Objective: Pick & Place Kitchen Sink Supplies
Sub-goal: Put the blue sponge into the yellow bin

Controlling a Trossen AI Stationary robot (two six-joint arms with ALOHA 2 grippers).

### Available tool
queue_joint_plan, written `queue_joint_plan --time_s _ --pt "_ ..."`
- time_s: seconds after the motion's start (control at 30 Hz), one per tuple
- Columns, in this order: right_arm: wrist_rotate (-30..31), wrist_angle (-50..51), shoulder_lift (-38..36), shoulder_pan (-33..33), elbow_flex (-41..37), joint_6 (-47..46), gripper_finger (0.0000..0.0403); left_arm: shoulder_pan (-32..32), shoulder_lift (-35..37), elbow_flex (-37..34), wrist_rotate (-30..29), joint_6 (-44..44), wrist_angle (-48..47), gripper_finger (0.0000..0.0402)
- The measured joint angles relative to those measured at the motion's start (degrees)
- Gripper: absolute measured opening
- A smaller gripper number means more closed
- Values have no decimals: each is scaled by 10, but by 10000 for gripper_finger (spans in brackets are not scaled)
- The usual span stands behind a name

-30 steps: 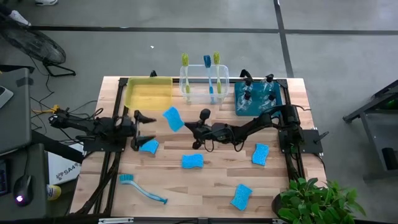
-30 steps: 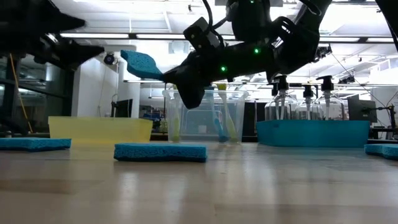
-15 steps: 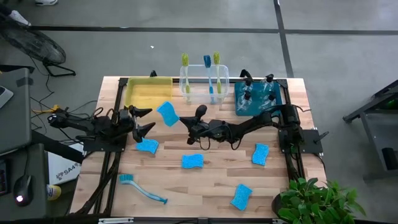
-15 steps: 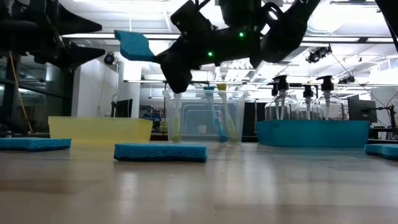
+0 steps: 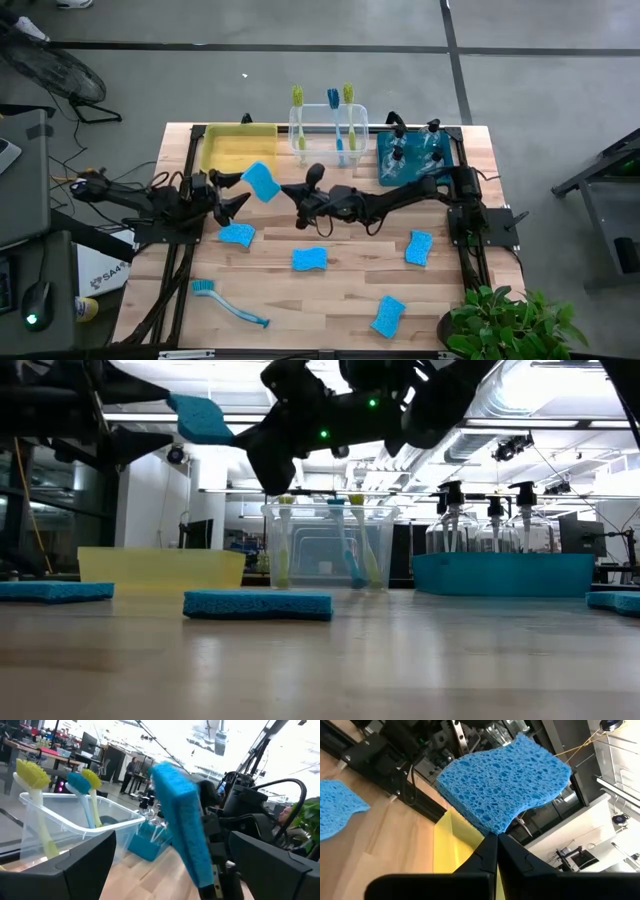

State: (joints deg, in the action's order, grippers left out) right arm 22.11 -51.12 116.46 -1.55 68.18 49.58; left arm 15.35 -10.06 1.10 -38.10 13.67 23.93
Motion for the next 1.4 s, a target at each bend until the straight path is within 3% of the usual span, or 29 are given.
queue_joint_plan --time_s 0.63,0.9,1.03,1.4 --pt "-54 12 0 7 2 -11 0 0 -196 0 -45 -14 243 381" --pt "-54 21 0 7 2 -13 0 0 -254 27 -44 -20 265 376" --pt "-49 24 0 7 1 -13 0 0 -280 42 -49 -19 265 344" --pt "-28 46 0 7 1 -13 0 0 -287 52 -76 -12 273 199"
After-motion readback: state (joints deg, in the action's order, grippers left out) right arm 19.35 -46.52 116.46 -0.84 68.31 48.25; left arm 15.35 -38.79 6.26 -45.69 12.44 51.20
